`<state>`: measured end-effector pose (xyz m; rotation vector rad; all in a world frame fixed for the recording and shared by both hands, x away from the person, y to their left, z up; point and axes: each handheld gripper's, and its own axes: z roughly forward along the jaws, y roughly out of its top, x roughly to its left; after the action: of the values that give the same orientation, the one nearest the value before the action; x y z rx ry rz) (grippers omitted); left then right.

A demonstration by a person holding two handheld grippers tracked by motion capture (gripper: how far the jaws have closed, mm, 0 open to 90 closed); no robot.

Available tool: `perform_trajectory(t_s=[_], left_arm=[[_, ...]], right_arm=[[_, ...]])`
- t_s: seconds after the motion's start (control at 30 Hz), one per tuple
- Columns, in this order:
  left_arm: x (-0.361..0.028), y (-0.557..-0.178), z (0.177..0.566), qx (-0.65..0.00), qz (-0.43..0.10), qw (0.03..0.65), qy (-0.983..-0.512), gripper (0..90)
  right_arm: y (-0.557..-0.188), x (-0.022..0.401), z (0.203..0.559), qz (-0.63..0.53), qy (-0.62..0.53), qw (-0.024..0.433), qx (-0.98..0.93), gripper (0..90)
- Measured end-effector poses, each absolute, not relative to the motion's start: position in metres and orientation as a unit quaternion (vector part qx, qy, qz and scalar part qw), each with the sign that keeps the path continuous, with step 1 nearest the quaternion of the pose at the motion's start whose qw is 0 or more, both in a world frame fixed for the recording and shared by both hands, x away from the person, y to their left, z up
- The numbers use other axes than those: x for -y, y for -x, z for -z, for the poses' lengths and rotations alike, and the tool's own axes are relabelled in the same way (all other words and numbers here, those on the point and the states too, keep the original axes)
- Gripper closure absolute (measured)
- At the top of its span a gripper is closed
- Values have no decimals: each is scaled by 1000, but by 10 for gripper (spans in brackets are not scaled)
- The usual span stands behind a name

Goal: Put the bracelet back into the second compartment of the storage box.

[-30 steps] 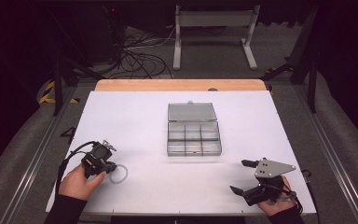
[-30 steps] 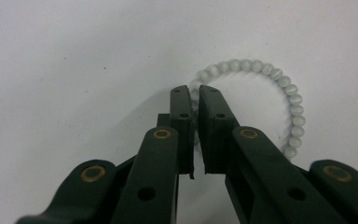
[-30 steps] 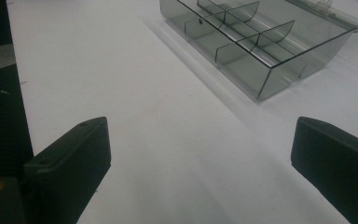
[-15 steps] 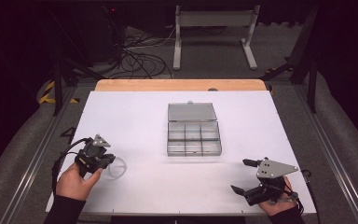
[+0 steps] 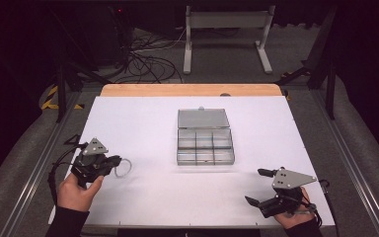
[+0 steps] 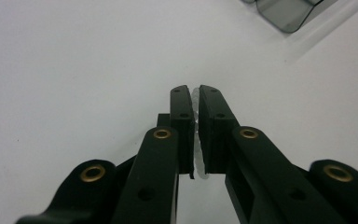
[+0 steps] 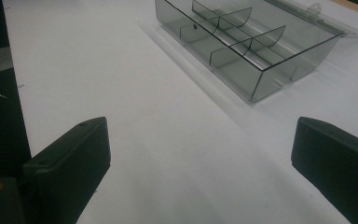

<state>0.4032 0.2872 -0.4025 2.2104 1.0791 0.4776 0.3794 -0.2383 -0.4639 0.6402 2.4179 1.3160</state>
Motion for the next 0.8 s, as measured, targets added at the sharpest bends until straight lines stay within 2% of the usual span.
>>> perform_trajectory(t_s=[0.23,0.4,0.63,0.8], left_arm=[[-291,-399,396,-402,-193,350,-824,845],[-290,-396,393,-396,-211,352,-822,845],[-289,-395,392,-394,-211,358,-820,845],[-292,-395,390,-393,-186,383,-815,845]], right_arm=[[-380,239,464,-460,-225,156,-845,53],[-380,238,464,-459,-225,156,-845,54],[-380,238,464,-459,-225,156,-845,54],[-380,238,465,-458,-225,156,-846,54]])
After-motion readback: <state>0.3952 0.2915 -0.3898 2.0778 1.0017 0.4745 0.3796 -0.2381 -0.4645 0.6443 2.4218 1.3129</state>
